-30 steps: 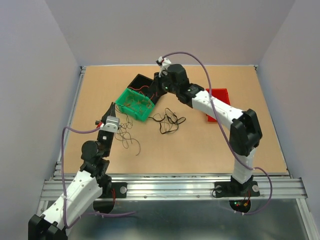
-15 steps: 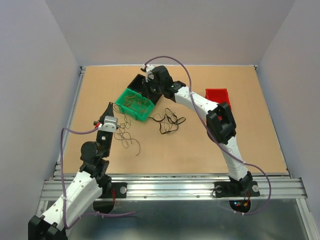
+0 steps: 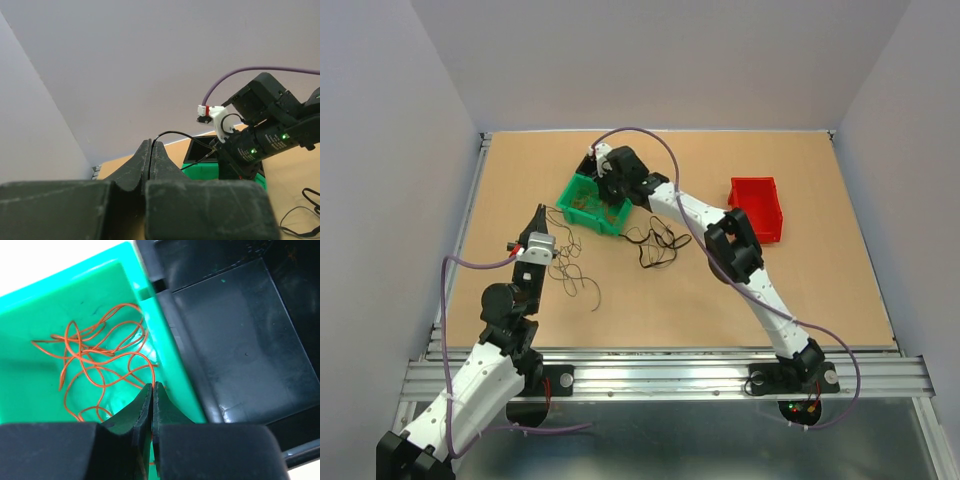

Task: Untangle the cables

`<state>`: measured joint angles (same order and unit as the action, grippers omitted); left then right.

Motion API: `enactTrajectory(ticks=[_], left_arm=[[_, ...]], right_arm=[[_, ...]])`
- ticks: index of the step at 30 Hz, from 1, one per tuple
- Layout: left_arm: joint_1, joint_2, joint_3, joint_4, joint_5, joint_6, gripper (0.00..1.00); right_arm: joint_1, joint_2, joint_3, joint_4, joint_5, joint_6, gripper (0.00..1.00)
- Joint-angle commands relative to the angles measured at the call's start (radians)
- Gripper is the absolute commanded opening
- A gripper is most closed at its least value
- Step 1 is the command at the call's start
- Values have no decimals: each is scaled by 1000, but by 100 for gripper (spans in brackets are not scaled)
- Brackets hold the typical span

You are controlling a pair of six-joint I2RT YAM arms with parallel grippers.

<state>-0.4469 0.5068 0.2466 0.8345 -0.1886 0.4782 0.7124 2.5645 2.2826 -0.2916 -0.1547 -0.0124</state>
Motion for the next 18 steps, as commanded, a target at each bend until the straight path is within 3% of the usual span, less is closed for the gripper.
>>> enactTrajectory(ticks=[1, 4, 18], left_arm=[[5, -11, 23, 68, -5, 10, 0], [5, -11, 23, 68, -5, 11, 0], [7, -11, 26, 63, -6, 8, 0]], right_arm=[[74, 11, 77, 23, 150, -112, 4], [98, 14, 34, 31, 205, -132, 4], [105, 42, -110, 95, 161, -127, 5]])
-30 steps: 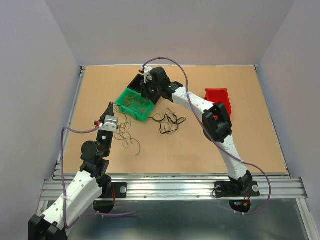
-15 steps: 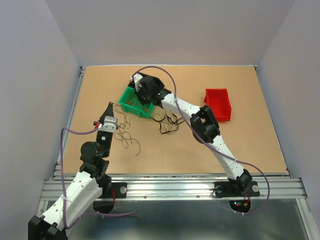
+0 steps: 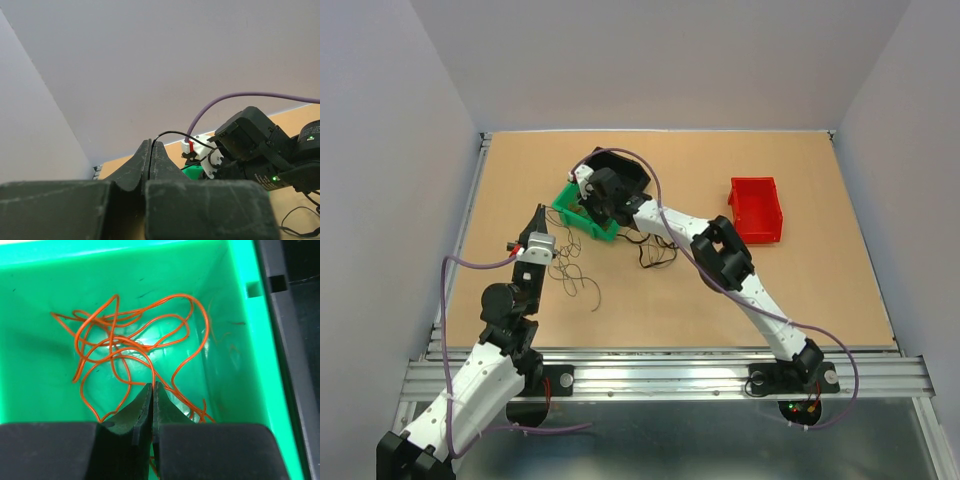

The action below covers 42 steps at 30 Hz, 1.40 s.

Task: Untangle the cables

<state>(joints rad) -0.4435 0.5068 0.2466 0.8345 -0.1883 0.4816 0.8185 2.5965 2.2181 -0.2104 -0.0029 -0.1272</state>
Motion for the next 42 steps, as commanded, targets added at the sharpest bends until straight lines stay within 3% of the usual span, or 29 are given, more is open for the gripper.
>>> enactTrajectory(ticks=[1, 15, 25, 30, 36, 42], left_arm=[[2, -13, 26, 63, -5, 6, 0], [3, -2, 26, 69, -13, 8, 0], [5, 24, 28, 71, -8, 14, 0], [3, 21, 42, 37, -4, 6, 0], [3, -19, 97, -77, 38, -29, 0], [3, 24, 193, -87, 102, -44, 0]], right_arm=[[-1, 2, -57, 22, 9, -8, 6], [-2, -208, -110, 81, 67, 121, 22], [-1, -269, -135, 89, 118, 222, 45], [-2, -420, -345, 203, 25, 233, 53], [1, -703, -805, 532, -58, 245, 71], [1, -860, -1124, 744, -198, 232, 72]])
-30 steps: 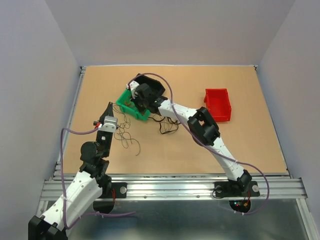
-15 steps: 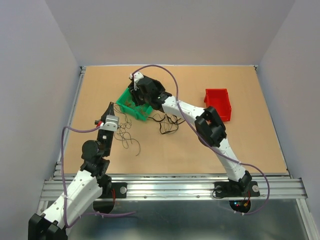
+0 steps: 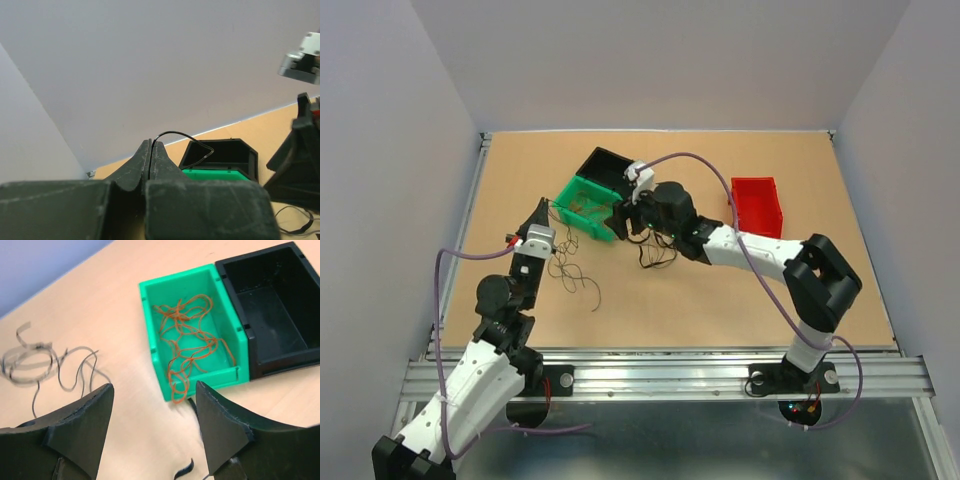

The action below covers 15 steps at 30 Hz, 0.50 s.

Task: Untangle the cables

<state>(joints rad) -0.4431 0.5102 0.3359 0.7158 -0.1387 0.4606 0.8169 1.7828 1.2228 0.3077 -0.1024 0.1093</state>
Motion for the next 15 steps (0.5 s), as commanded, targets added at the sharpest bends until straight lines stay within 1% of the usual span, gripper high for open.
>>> enactTrajectory(ticks=[1, 3, 4, 5, 6, 7, 8, 10, 11, 13, 15], left_arm=[[3, 30, 124, 31, 63, -28, 0], [3, 60, 181, 34, 134, -49, 0], [3, 73, 201, 39, 134, -56, 0], [3, 94, 233, 51, 184, -63, 0], [3, 108, 251, 80, 204, -75, 0], [4, 122, 270, 92, 220, -95, 0], [3, 154, 308, 102, 253, -111, 0], [4, 186, 340, 119, 274, -144, 0], [3, 212, 363, 120, 292, -181, 0], [3, 226, 365, 122, 307, -213, 0], [3, 218, 319, 158, 339, -256, 0]], right_arm=[[4, -68, -156, 249, -103, -14, 71], [4, -89, -233, 310, -137, -40, 69], [4, -94, -261, 338, -163, -48, 69], [2, -97, -296, 376, -183, -54, 68], [4, -98, -352, 457, -206, -57, 67], [4, -99, -383, 503, -209, -59, 66], [5, -95, -407, 593, -212, -56, 66], [4, -88, -456, 666, -230, -48, 65], [7, -77, -468, 735, -249, -39, 65], [11, -76, -503, 790, -249, -23, 65], [14, -86, -522, 832, -235, -20, 65]])
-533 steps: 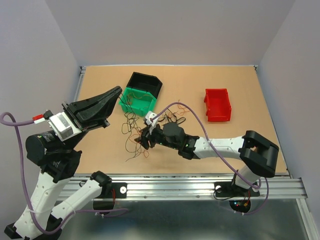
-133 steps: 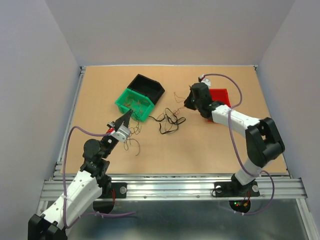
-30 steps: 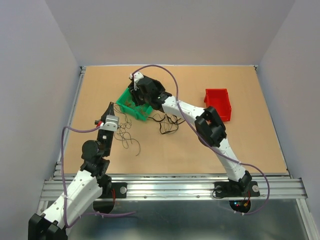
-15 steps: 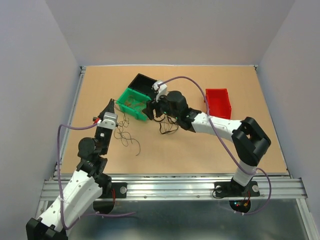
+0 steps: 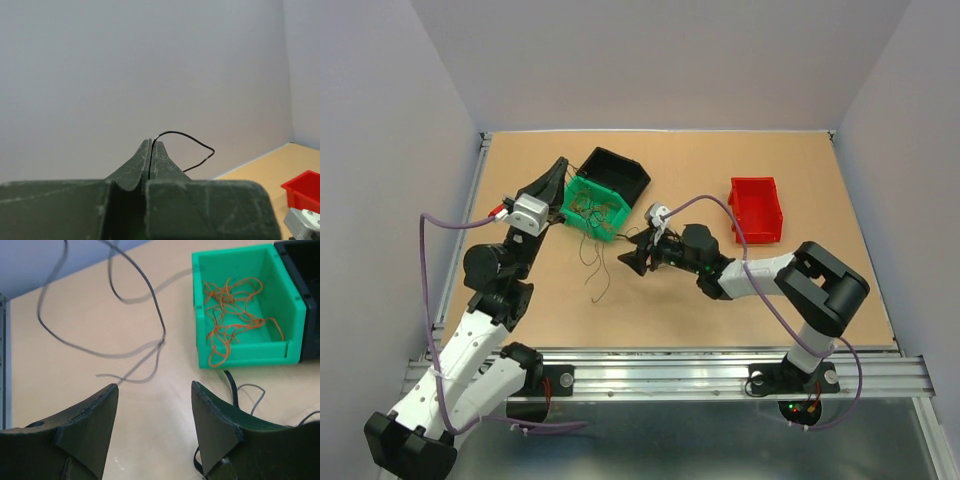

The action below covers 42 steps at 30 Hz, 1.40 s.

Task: Untangle the cables

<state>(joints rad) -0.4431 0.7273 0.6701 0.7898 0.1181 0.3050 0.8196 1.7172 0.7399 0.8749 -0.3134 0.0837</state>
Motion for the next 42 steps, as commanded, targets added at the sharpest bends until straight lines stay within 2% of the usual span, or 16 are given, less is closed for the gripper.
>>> enactTrajectory(ticks=[1, 5, 7, 13, 21, 24, 29, 35, 42], left_arm=[[4, -8, -42, 109, 97, -113, 0], [1, -57, -193, 201, 236, -130, 4], [1, -57, -211, 221, 273, -145, 4], [1, -23, -210, 210, 400, -172, 4], [0, 30, -173, 160, 612, -139, 6], [-5, 55, -155, 128, 692, -110, 9], [-31, 95, -129, 66, 710, -53, 12], [-75, 182, -52, -56, 700, 25, 14], [-128, 234, -6, -164, 687, 95, 15]], right_arm=[[13, -31, -46, 268, -17, 5, 65], [13, -100, -108, 268, 33, 4, 65], [12, -160, -149, 268, 60, 16, 63], [12, -294, -241, 262, 129, 77, 53], [13, -378, -284, 266, 92, 96, 52], [12, -393, -315, 309, 96, 102, 47], [13, -439, -358, 349, 68, 96, 49], [13, -432, -412, 461, -12, 41, 64], [16, -406, -424, 522, -30, 27, 64]])
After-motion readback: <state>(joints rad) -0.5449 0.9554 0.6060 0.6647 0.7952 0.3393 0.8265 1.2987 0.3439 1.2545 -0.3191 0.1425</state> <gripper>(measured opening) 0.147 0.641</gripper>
